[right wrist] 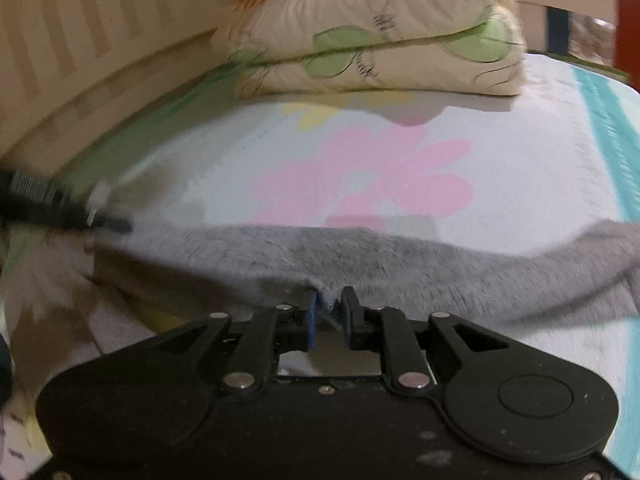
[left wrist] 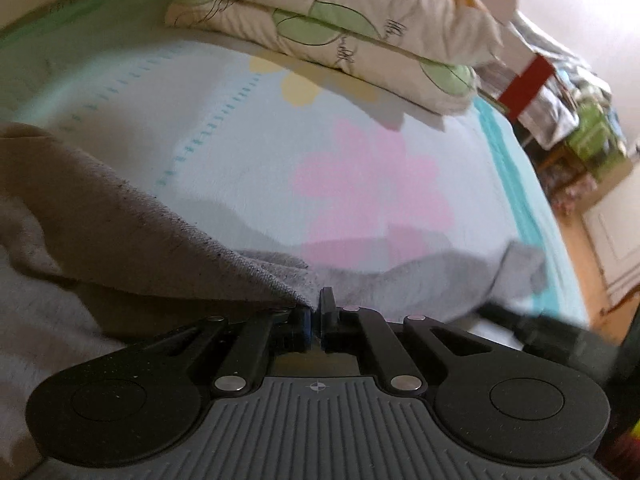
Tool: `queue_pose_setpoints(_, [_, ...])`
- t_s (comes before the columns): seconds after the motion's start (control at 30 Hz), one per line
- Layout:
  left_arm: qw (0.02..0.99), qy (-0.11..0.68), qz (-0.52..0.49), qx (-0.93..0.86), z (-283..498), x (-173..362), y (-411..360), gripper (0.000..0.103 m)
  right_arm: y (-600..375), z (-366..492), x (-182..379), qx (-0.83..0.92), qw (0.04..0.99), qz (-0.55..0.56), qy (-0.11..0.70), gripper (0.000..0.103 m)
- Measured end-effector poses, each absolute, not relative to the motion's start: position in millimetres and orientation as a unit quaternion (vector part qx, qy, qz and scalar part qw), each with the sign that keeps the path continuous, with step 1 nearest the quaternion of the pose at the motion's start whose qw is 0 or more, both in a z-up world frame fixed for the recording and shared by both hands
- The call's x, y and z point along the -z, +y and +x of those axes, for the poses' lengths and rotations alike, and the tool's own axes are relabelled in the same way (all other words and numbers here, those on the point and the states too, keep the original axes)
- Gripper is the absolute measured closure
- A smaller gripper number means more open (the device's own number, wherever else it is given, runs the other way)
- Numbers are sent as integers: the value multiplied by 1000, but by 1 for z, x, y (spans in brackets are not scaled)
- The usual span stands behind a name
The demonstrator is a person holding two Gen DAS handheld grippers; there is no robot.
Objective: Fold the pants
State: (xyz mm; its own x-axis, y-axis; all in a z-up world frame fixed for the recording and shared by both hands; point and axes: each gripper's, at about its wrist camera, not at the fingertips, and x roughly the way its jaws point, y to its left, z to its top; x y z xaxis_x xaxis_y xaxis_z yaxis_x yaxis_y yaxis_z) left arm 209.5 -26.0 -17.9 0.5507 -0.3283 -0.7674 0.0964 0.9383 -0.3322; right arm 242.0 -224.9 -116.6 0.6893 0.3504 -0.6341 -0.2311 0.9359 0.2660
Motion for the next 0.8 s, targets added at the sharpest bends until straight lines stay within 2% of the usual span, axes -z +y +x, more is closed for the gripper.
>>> queue_pose_setpoints(0.2, [865, 470, -136, 114, 198, 38, -29, 100, -265, 225, 99, -58, 927, 154, 337, 80])
queue_pose_setpoints(0.33, [871, 461, -124, 116, 198, 37, -32, 100, -297, 253, 97, 66, 924, 167, 339, 70])
queue_pose_setpoints(0.4, [872, 459, -125, 116, 199, 37, -32, 100, -309, 274, 99, 108, 919, 169, 340, 68])
queue_pose_setpoints(0.63, [869, 465, -123, 115, 195, 44, -32, 100, -300, 356, 117, 207, 897, 126, 370, 64])
queue_pose_setpoints(0.8, [870, 465, -118, 116, 194, 44, -31, 100, -293, 392, 147, 273, 853, 73, 439, 63])
